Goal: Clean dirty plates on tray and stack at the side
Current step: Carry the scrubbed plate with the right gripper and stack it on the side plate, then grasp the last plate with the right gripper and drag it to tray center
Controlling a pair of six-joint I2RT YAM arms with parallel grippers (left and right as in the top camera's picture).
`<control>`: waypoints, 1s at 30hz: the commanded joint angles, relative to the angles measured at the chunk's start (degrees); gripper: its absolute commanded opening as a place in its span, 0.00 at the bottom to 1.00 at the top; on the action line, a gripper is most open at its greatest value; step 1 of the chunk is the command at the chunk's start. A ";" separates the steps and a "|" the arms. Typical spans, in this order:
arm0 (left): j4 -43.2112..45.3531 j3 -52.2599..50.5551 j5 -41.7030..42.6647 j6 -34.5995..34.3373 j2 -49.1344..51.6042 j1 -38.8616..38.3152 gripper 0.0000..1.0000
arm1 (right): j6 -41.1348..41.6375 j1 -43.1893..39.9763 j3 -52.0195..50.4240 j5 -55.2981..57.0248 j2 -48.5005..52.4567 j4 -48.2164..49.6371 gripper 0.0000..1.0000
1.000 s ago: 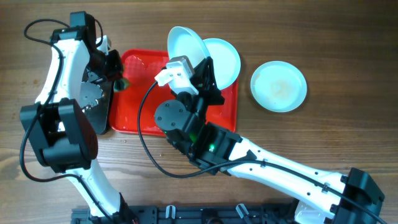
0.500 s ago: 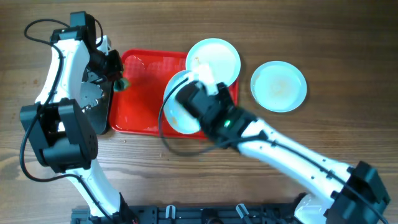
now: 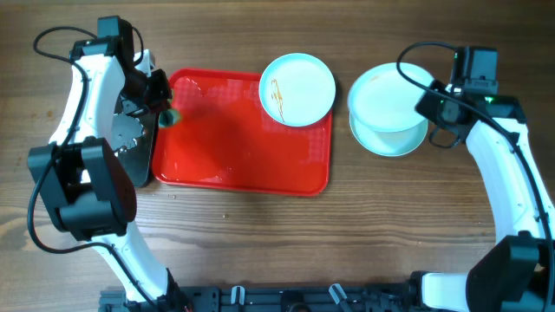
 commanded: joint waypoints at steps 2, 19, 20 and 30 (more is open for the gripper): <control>0.13 0.96 -0.07 -0.39 -1.16 0.31 0.04 | 0.68 0.02 0.24 5.51 6.19 -0.39 0.05; 0.37 0.96 -0.09 -0.39 -1.16 0.31 0.04 | 15.67 23.85 10.58 -14.32 19.67 3.23 0.32; 0.37 0.96 -0.09 -0.39 -1.16 0.31 0.04 | 16.02 24.30 10.58 -13.79 21.16 2.89 0.29; 0.35 0.96 -0.07 -0.39 -1.16 0.31 0.04 | 22.80 26.18 10.58 -15.61 28.39 8.57 0.27</control>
